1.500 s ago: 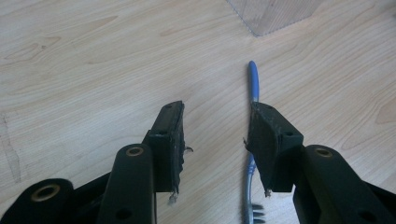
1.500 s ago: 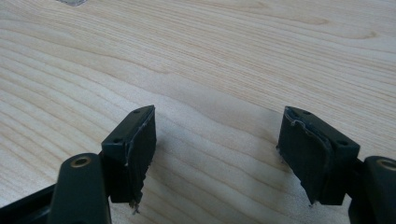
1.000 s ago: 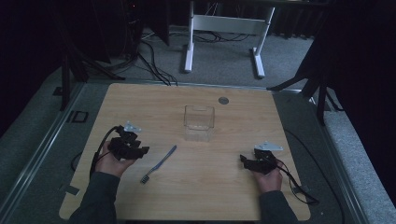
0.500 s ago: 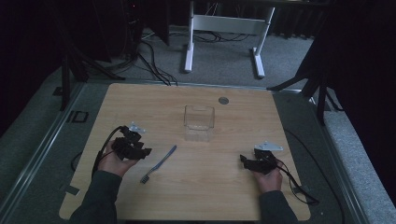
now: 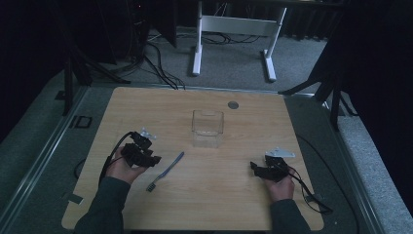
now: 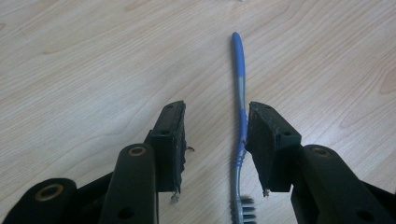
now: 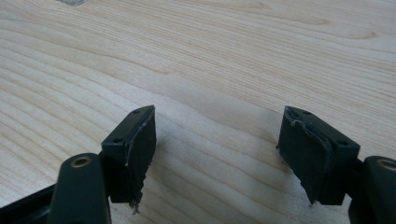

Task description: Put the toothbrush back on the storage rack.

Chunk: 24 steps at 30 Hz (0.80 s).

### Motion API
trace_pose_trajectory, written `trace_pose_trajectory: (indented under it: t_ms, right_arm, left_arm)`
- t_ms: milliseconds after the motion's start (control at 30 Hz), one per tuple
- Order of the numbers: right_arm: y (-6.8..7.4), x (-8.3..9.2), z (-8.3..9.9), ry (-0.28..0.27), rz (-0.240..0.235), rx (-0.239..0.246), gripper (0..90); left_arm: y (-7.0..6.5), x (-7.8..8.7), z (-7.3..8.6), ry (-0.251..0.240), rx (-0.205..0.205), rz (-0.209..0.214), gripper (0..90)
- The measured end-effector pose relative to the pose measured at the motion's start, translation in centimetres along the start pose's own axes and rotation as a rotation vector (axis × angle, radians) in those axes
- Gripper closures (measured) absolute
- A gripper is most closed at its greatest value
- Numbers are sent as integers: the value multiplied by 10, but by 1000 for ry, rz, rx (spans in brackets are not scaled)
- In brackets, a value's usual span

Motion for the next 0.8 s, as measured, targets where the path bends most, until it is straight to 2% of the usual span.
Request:
trace_pose_trajectory:
  t_ms: [600,800]
  right_arm:
    - [0,0,0,0,-1,0,274]
    - [0,0,0,0,-1,1,274]
  left_arm:
    - [-12,-13,-10,67,-20,2,598]
    - [-15,-19,-11,109,-17,0,607]
Point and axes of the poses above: each handheld gripper's, and its own axes: x roughly backward along the jaws, z roughly out of its underside, y roughly to its left, the point moved 4 cm from there along -x, roughly forward along the jaws, and after that the axes turned 6 degrees about x, right-handed, at the moved point
